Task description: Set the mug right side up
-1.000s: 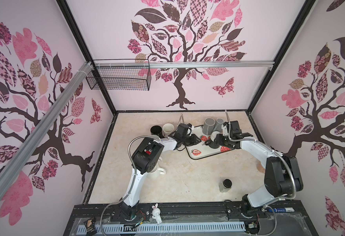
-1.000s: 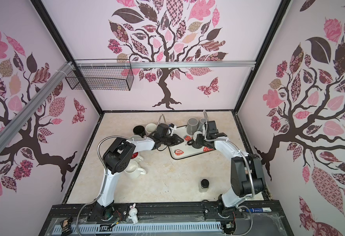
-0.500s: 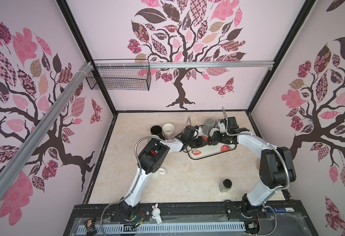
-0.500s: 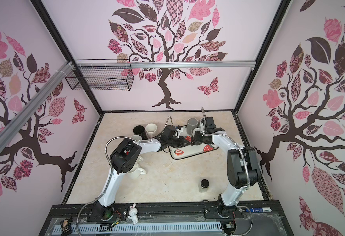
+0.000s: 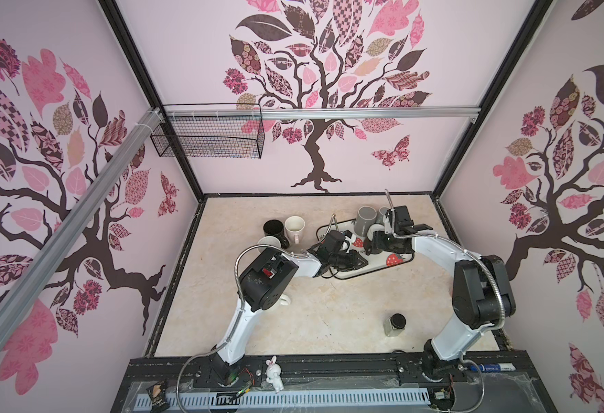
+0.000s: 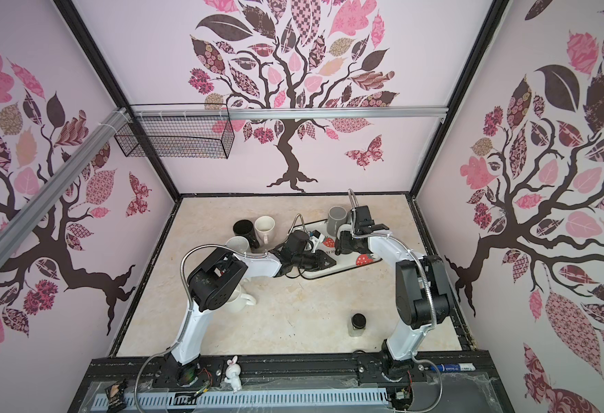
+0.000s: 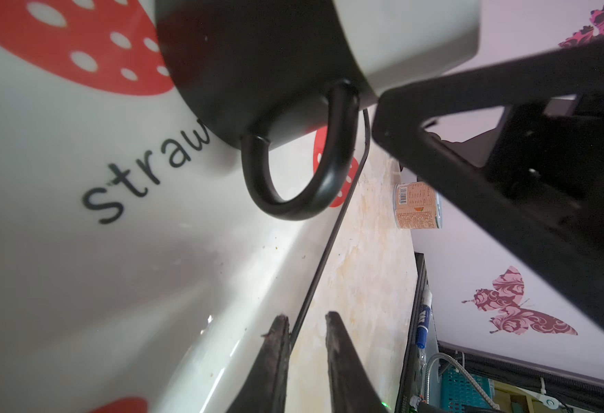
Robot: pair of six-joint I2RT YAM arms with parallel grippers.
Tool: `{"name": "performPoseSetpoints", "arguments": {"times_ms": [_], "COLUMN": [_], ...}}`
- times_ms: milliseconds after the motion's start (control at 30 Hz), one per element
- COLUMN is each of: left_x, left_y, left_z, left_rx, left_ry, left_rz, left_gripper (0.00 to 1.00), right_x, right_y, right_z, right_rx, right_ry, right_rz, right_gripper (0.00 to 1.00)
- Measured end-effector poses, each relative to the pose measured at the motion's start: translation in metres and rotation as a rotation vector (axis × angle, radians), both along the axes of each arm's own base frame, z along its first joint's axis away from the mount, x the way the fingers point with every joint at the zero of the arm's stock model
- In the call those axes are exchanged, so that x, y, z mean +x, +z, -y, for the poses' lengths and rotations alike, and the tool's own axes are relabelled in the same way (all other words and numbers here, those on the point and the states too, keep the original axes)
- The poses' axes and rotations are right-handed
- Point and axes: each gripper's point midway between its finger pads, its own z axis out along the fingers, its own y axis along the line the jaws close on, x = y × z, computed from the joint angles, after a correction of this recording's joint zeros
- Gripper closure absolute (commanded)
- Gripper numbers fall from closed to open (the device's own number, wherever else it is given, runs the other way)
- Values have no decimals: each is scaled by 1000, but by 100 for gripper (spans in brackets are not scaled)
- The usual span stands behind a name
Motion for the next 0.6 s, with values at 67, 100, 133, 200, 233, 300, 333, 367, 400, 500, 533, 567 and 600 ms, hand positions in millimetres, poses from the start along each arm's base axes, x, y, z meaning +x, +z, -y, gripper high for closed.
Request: {"name": "performPoseSetpoints", "arguments": {"times_ms": [67,100,133,200,233,300,333,367,400,500,533,567,600], "left_x": [-1,-2,-3,-4,-4,-3,-1,0,1,2,2,1,0], "left_y": [7,9,11,14,15,16,17,17,18,19,19,20,20], "left_z": [-3,-5,-7,-14,-18,-27,-32,-37,-41,-54,-57,-59,-61], "left_rx": [-8,-11,-13,-14,-13,-12,-11,-9,-7,-1,1,2,4], "left_ry": [3,4,5,11,15,28,35,43,49,65,67,68,69], "left_rz": [8,12,15,19,19,21,22,23,24,30,31,33,34], "left_gripper": [78,78,78,78,78,78,78,78,78,78,78,78,78], "right_x": [-1,-1,-2,-2,-2,-1,-1,1,2,1,0,0,-1], "right_y": [-5,-6,-9,-13,-15,-20,-22,-24,-24,-26,-26,-26,-27], "right_z": [-6,-8,-10,-13,-15,-13,-12,-11,-10,-8,-8,-8,-8], "right_rx": [-20,-27,-38,-53,-61,-72,-76,-81,-83,-94,-97,-99,-100], "right_ry": [2,1,-1,-2,-3,-13,-22,-30,-35,-36,-34,-32,-28], "right_rz": [-6,-6,-8,-12,-15,-23,-26,-29,-30,-35,-37,-40,-43], "right_gripper": [28,28,28,28,29,34,38,43,47,58,62,66,70]}}
